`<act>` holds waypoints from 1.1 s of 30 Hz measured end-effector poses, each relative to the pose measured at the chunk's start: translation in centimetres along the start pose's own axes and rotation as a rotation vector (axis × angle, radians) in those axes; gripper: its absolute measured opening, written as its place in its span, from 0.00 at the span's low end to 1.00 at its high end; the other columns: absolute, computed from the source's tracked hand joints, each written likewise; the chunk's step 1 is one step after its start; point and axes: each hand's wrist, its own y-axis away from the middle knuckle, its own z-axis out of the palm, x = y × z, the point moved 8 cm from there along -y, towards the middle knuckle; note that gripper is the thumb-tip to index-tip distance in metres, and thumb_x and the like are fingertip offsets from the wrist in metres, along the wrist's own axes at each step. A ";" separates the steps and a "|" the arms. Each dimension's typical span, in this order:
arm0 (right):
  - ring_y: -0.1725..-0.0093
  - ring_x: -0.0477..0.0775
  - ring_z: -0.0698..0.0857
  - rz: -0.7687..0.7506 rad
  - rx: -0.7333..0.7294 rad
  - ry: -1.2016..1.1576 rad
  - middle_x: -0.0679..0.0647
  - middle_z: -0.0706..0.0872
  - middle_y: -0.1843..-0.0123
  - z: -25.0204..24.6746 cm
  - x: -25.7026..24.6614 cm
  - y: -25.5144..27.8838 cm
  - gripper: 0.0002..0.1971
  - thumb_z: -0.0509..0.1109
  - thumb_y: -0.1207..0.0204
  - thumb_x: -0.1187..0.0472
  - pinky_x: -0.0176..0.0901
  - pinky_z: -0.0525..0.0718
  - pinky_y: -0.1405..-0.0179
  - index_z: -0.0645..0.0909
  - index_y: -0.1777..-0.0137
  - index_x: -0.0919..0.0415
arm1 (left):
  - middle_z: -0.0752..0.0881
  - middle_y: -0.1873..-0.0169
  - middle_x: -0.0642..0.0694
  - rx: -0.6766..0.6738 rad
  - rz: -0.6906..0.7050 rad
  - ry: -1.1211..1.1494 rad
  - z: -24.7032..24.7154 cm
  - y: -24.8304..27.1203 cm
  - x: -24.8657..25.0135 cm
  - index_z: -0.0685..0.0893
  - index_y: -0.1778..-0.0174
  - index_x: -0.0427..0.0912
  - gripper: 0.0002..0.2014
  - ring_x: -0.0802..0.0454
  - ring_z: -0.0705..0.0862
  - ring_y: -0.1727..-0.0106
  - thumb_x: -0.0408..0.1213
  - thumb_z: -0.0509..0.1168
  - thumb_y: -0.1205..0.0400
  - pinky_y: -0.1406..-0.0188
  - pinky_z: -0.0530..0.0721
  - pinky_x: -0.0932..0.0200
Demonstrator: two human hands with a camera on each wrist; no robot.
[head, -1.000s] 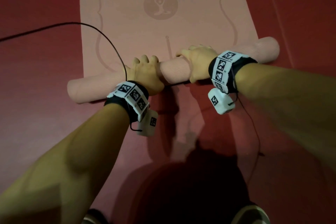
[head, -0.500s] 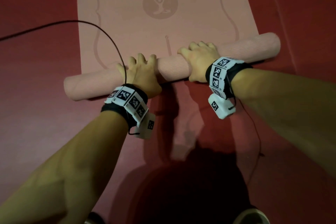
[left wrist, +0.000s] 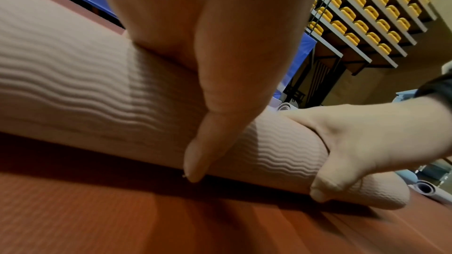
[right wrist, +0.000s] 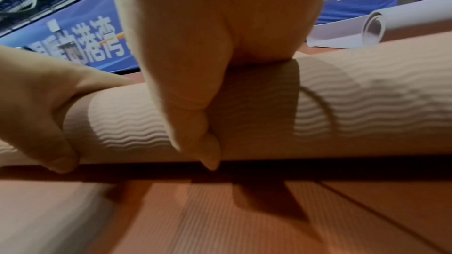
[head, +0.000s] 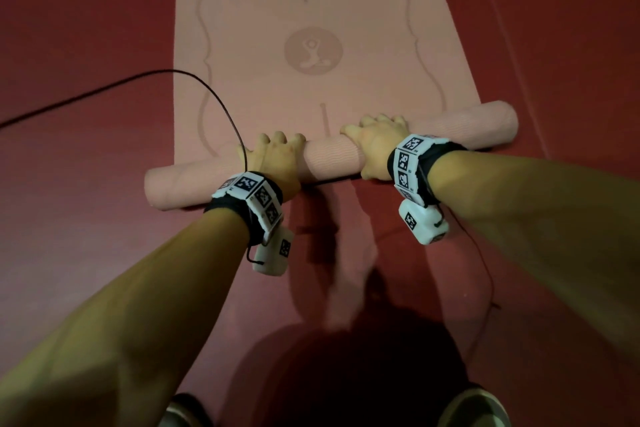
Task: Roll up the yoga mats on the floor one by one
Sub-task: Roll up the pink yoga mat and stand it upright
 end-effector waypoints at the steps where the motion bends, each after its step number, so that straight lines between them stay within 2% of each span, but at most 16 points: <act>1: 0.32 0.61 0.75 -0.004 -0.026 0.000 0.54 0.75 0.32 0.3 -0.2 0.5 0.41 0.81 0.35 0.50 0.62 0.72 0.32 0.65 0.24 0.43 | 0.77 0.35 0.47 -0.021 0.006 -0.003 0.3 0.6 0.1 0.70 0.27 0.57 0.31 0.42 0.73 0.32 0.41 0.72 0.24 0.35 0.70 0.32; 3: 0.34 0.62 0.77 -0.014 -0.086 0.000 0.54 0.76 0.35 1.0 -0.6 1.5 0.39 0.81 0.36 0.49 0.62 0.74 0.33 0.67 0.25 0.44 | 0.77 0.35 0.47 -0.085 0.016 -0.010 1.0 1.6 0.3 0.70 0.26 0.56 0.31 0.42 0.73 0.31 0.41 0.74 0.24 0.38 0.71 0.37; 6: 0.37 0.61 0.78 -0.030 -0.162 0.003 0.53 0.76 0.37 1.8 -1.2 3.0 0.37 0.82 0.36 0.49 0.63 0.78 0.36 0.69 0.28 0.46 | 0.77 0.35 0.49 -0.174 -0.010 -0.015 1.9 2.9 0.6 0.71 0.27 0.58 0.33 0.42 0.73 0.29 0.43 0.76 0.27 0.32 0.71 0.31; 8: 0.39 0.60 0.80 -0.043 -0.191 0.014 0.53 0.77 0.38 2.1 -1.5 4.0 0.38 0.82 0.37 0.49 0.62 0.81 0.39 0.69 0.28 0.46 | 0.77 0.34 0.49 -0.213 -0.016 -0.026 2.3 3.7 0.9 0.72 0.28 0.58 0.33 0.43 0.73 0.28 0.42 0.78 0.28 0.37 0.73 0.37; 13: 0.45 0.58 0.85 -0.114 -0.285 0.037 0.54 0.81 0.40 3.2 -2.0 5.8 0.36 0.82 0.35 0.52 0.47 0.80 0.58 0.70 0.28 0.51 | 0.80 0.35 0.46 -0.331 0.033 -0.082 3.5 4.8 2.1 0.74 0.29 0.53 0.36 0.42 0.76 0.30 0.42 0.82 0.31 0.50 0.73 0.46; 17: 0.48 0.57 0.86 -0.139 -0.327 -0.020 0.52 0.83 0.44 4.1 -2.3 6.7 0.39 0.83 0.37 0.54 0.49 0.87 0.52 0.70 0.26 0.52 | 0.83 0.36 0.46 -0.408 0.072 -0.058 4.5 5.3 2.4 0.74 0.28 0.53 0.38 0.42 0.80 0.34 0.45 0.84 0.33 0.53 0.76 0.50; 20: 0.42 0.56 0.83 -0.146 -0.266 -0.021 0.51 0.81 0.39 4.0 -2.1 6.9 0.43 0.84 0.39 0.51 0.50 0.83 0.45 0.68 0.24 0.48 | 0.84 0.37 0.46 -0.422 0.084 0.005 4.4 5.2 2.5 0.74 0.28 0.52 0.38 0.41 0.81 0.35 0.44 0.84 0.33 0.50 0.79 0.51; 23: 0.34 0.57 0.76 -0.122 -0.176 0.031 0.50 0.75 0.35 4.2 -1.5 7.0 0.47 0.84 0.43 0.46 0.58 0.75 0.35 0.65 0.24 0.42 | 0.87 0.41 0.47 -0.502 0.089 0.084 4.5 5.1 2.6 0.79 0.34 0.50 0.33 0.42 0.87 0.39 0.41 0.84 0.33 0.45 0.86 0.51; 25: 0.35 0.57 0.75 -0.102 -0.166 0.034 0.50 0.74 0.35 4.6 -1.2 7.0 0.47 0.84 0.42 0.47 0.59 0.74 0.34 0.64 0.24 0.43 | 0.87 0.39 0.42 -0.533 0.091 0.180 4.4 4.9 2.4 0.80 0.32 0.43 0.31 0.42 0.87 0.39 0.34 0.82 0.30 0.40 0.87 0.49; 27: 0.35 0.58 0.75 -0.089 -0.192 0.013 0.51 0.74 0.36 4.4 -1.2 6.8 0.45 0.83 0.40 0.49 0.59 0.74 0.35 0.65 0.24 0.43 | 0.87 0.37 0.40 -0.527 0.085 0.198 4.2 4.6 2.1 0.79 0.30 0.40 0.31 0.41 0.86 0.37 0.32 0.81 0.28 0.38 0.86 0.49; 29: 0.37 0.58 0.76 -0.082 -0.231 -0.003 0.52 0.75 0.37 4.2 -1.2 6.6 0.45 0.83 0.40 0.50 0.59 0.75 0.35 0.65 0.24 0.43 | 0.85 0.36 0.43 -0.515 0.067 0.149 4.1 4.7 1.9 0.77 0.28 0.46 0.34 0.40 0.82 0.34 0.38 0.82 0.30 0.36 0.84 0.47; 31: 0.39 0.58 0.79 -0.077 -0.270 -0.008 0.52 0.76 0.38 3.8 -1.3 6.4 0.46 0.83 0.41 0.50 0.59 0.80 0.37 0.65 0.23 0.42 | 0.79 0.33 0.44 -0.442 0.048 0.062 4.2 4.7 1.8 0.72 0.26 0.52 0.40 0.41 0.75 0.31 0.47 0.83 0.33 0.33 0.79 0.40; 33: 0.45 0.57 0.84 -0.080 -0.310 -0.022 0.51 0.79 0.41 3.5 -1.3 5.9 0.47 0.84 0.45 0.52 0.56 0.87 0.47 0.67 0.25 0.43 | 0.73 0.32 0.44 -0.337 0.013 -0.008 4.1 4.8 1.6 0.69 0.26 0.55 0.46 0.41 0.72 0.30 0.56 0.84 0.38 0.32 0.73 0.33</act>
